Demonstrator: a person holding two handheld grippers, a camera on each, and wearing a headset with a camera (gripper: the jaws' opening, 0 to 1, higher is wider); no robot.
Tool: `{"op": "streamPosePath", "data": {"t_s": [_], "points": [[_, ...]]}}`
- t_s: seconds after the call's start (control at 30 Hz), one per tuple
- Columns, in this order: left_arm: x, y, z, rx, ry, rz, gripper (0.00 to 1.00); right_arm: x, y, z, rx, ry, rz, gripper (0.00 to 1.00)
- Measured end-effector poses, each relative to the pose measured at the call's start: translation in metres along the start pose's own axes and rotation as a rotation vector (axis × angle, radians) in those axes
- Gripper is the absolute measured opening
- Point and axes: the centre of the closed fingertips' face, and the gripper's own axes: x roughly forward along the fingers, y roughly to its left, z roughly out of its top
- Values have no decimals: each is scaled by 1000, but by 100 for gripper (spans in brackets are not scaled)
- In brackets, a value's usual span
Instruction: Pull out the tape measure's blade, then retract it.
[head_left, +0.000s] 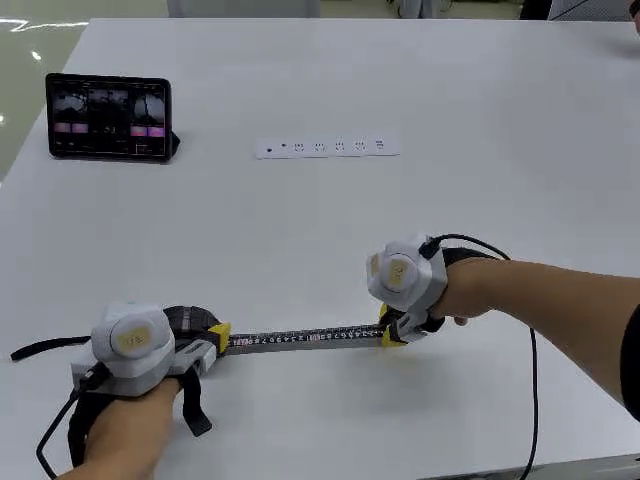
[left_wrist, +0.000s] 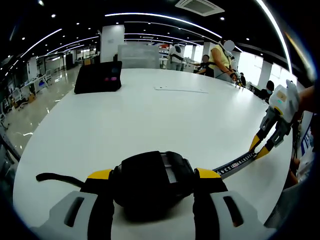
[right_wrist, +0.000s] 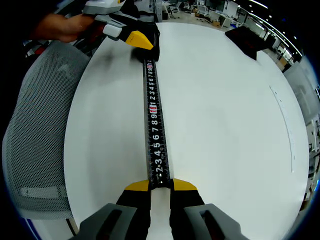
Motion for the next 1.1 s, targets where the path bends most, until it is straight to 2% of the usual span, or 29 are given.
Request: {"op": "streamPosePath", "data": {"t_s": [1.1], "points": [[-2,-1,-1,3,18,1,60,3,2,9,28,15,-8,10]]}}
